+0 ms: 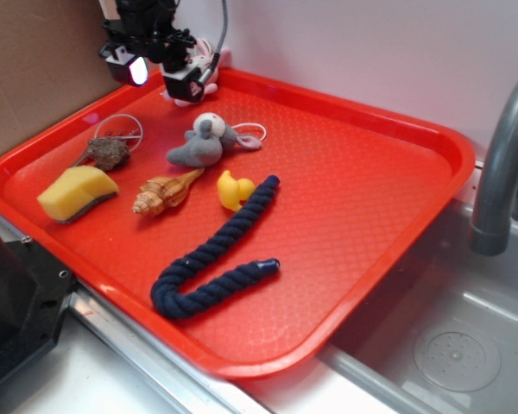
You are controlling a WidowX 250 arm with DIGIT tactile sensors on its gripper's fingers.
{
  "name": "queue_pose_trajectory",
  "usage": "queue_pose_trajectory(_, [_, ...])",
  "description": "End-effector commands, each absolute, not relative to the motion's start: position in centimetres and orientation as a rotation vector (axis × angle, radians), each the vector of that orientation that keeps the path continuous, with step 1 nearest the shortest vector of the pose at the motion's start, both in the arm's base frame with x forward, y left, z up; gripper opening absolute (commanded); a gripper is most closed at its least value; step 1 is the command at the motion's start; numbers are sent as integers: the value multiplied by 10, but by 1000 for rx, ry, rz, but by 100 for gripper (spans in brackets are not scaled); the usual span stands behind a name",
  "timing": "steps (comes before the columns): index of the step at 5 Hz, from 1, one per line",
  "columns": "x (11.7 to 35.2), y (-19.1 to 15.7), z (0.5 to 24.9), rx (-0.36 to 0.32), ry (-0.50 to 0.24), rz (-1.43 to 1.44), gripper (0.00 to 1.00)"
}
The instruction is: Grab the pink bunny.
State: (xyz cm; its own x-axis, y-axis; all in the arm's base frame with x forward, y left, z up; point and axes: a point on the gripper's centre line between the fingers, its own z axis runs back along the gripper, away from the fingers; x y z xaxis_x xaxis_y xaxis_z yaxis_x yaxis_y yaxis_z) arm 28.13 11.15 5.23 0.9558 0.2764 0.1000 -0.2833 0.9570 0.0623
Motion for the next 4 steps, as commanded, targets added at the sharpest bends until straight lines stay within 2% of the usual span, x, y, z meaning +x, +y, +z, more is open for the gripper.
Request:
queue_pose_trajectory(1, [305,127,63,16,-88,354,100])
queue_pose_trajectory(2, [312,127,58,34,-86,320,100])
queue_pose_trajectory(3, [316,142,44,59,-139,241,100])
queue_pose_trajectory(4, [319,146,38,53,-162,226,100])
